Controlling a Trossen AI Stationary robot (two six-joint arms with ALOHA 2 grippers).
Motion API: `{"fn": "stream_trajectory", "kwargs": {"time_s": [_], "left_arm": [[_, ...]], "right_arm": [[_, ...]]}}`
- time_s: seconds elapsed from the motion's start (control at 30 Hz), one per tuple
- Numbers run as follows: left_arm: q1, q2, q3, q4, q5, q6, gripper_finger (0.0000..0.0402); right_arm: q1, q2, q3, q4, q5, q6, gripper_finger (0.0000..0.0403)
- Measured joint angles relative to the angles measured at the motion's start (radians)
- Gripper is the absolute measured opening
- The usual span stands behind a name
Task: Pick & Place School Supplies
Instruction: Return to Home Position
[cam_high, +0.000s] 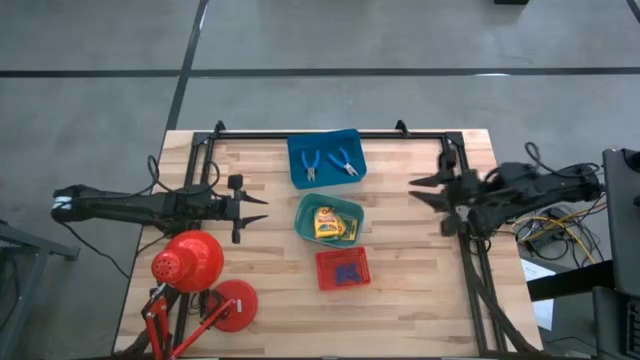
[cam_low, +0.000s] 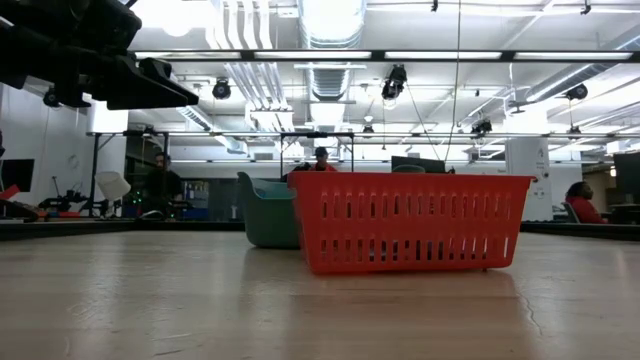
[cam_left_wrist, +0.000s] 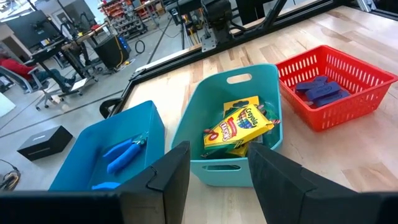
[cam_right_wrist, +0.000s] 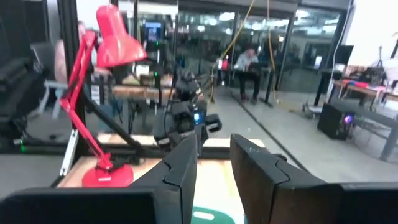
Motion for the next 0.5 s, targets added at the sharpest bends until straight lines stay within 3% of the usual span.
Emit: {"fn": "stream_trajectory", "kwargs": {"time_s": [0.33, 0.5], "left_arm": [[0.001, 0.000, 0.000, 0.000, 0.000, 0.000, 0.0168], [0.000, 0.000, 0.000, 0.000, 0.000, 0.000, 0.0168]], "right_arm": [[0.000, -0.373, -0.239, -0.089, 0.002, 0.219, 0.0083], [0.000, -0.516, -0.382, -0.115, 0.008, 0.210, 0.0077]]}}
